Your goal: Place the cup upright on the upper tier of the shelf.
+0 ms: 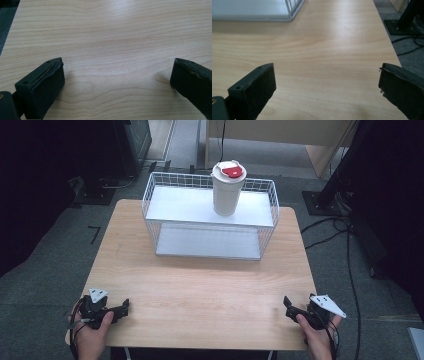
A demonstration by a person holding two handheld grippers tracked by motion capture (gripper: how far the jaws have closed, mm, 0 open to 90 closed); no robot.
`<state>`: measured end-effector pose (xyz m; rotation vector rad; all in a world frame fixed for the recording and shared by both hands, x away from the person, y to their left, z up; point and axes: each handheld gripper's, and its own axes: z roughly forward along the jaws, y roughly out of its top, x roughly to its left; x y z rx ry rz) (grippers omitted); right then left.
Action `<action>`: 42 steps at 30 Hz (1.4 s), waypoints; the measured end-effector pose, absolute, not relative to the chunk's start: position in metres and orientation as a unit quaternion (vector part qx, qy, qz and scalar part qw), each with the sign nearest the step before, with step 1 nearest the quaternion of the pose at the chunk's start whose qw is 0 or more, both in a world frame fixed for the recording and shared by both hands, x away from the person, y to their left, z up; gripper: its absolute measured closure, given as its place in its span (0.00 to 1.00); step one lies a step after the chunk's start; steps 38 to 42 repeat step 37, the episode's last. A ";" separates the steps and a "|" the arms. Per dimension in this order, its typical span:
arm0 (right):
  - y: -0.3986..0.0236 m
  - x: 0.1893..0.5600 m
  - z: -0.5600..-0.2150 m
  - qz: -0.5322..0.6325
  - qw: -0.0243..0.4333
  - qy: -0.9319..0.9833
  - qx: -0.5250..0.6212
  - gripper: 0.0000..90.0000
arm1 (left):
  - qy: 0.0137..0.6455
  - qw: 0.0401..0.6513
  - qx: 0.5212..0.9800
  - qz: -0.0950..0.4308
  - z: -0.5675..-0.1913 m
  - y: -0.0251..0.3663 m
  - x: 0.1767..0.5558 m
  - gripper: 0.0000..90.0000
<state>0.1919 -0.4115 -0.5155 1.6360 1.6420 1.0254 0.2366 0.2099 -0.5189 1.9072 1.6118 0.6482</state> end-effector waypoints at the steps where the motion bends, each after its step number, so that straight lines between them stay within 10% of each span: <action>1: -0.411 0.193 -0.520 0.366 0.294 0.628 0.621 0.01 | 0.600 0.277 0.710 0.242 -0.519 0.210 0.237 0.00; 42: -0.417 0.191 -0.527 0.288 0.259 0.666 0.637 0.01 | 0.600 0.278 0.710 0.242 -0.519 0.210 0.237 0.00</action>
